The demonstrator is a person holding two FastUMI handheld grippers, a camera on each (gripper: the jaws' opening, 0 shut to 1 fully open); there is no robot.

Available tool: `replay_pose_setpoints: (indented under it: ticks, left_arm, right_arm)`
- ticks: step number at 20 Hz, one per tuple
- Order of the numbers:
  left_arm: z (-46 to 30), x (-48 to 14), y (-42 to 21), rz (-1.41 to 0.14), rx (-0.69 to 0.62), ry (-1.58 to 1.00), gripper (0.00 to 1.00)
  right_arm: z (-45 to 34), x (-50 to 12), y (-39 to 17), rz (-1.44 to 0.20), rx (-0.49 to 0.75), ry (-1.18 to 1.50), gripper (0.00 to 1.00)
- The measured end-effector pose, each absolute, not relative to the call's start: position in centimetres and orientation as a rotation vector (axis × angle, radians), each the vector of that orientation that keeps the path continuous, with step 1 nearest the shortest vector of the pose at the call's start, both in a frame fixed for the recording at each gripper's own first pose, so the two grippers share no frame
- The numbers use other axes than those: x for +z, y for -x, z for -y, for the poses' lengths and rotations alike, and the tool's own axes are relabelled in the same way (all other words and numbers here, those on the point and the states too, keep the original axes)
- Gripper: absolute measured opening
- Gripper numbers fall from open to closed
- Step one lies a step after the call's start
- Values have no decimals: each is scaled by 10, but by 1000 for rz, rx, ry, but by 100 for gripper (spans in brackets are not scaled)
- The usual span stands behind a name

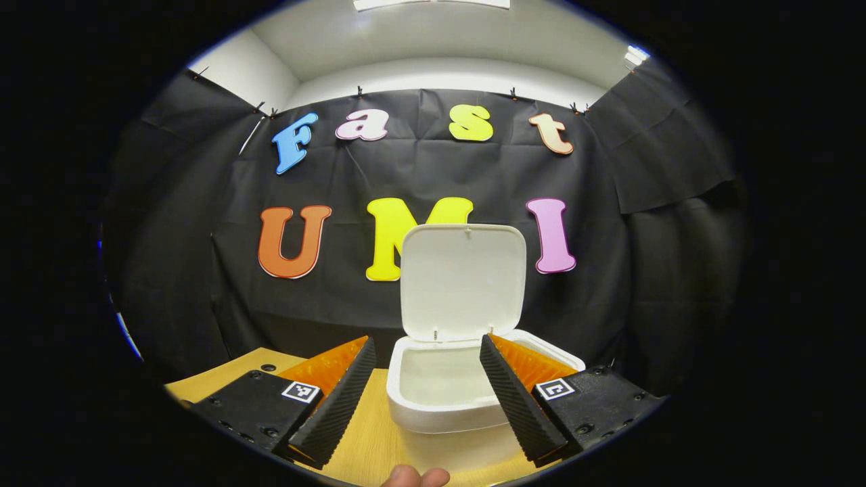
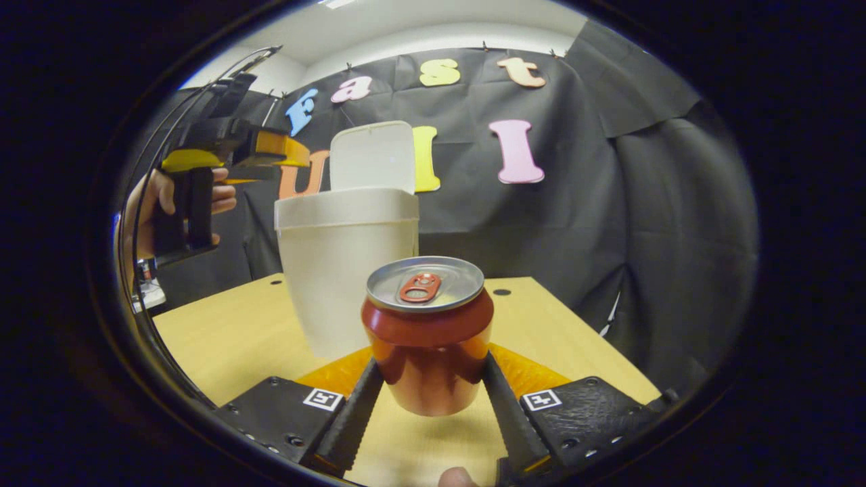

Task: Press the lid of the desktop garbage bin to open it, pick up the crumpled paper on the desktop and throw it into the bin, then pick up the pop can on the desktop and drop it into the bin, and finally close the garbage bin lid.

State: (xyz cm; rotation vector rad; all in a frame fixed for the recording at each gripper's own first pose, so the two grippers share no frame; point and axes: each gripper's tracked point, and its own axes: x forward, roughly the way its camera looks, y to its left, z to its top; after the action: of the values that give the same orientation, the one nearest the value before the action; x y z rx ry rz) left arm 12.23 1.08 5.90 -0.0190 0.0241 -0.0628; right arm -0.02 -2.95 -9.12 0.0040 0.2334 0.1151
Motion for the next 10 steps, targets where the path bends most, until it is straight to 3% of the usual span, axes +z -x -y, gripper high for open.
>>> replay_pose_setpoints:
  ticks: [10]
  left_arm:
    - [-52, 46, -96, -36, -13, 29, 100]
  right_arm:
    - [-32, 52, -44, -56, 254, 62, 81]
